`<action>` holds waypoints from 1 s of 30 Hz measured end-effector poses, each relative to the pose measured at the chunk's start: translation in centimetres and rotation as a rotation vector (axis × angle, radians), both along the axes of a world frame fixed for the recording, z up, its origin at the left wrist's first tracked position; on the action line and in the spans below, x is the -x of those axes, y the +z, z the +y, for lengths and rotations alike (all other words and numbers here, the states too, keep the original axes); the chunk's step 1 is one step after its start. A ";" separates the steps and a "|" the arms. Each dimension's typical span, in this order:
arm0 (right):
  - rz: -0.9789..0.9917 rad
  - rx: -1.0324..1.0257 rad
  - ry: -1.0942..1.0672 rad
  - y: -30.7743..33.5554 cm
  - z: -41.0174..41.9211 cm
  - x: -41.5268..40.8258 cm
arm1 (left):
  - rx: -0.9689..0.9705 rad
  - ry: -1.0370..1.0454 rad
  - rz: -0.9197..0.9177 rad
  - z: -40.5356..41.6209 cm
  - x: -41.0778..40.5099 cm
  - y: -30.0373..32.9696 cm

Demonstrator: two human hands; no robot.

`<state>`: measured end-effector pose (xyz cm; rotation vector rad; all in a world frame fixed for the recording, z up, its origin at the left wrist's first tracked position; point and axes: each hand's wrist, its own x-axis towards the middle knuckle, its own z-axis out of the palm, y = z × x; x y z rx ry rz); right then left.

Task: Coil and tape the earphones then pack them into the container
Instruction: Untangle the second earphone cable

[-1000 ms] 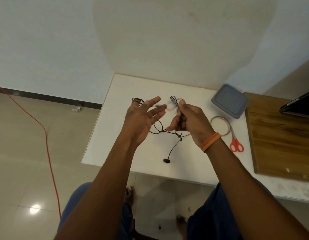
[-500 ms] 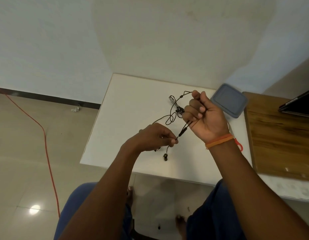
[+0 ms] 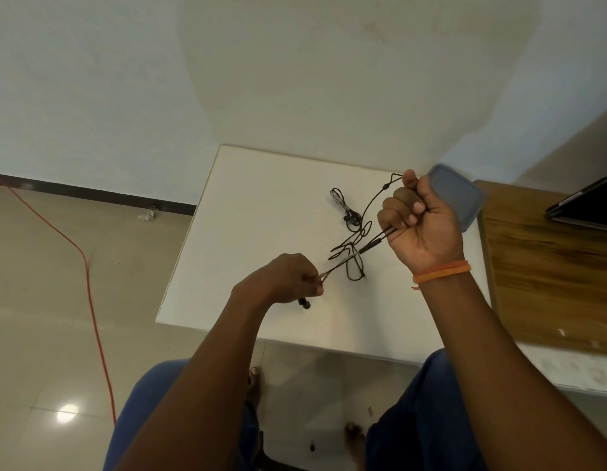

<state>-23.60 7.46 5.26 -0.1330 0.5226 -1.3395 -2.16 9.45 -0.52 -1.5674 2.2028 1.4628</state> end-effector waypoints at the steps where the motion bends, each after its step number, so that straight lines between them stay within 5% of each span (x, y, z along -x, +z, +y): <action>1: 0.013 -0.007 0.009 -0.1 0.0 -0.2 | -0.017 0.014 -0.016 0.0 0.0 -0.2; 6: 0.196 -0.040 0.123 -0.1 0.2 -0.9 | 0.071 -0.002 -0.205 -0.5 -0.8 -0.4; 9: 0.360 -0.065 0.265 0.3 0.3 -1.2 | -0.200 0.097 -0.169 -0.5 -1.5 -0.3; 11: 0.461 -0.050 0.346 0.6 0.5 -1.5 | -0.314 0.183 -0.061 -0.4 -1.5 0.3; 15: 0.604 0.009 0.452 0.7 0.6 -2.1 | -0.176 0.392 0.244 -0.8 -1.2 2.4; 20: 0.731 0.058 0.607 0.2 1.4 -3.7 | -0.364 0.511 0.764 -0.9 -0.4 4.2; 23: 0.754 0.082 0.724 -0.1 2.0 -4.6 | -0.295 0.631 0.970 -1.0 -0.2 3.7; 30: 1.228 0.140 0.839 -1.7 3.2 -6.1 | -0.284 0.920 1.058 -1.7 -1.3 3.4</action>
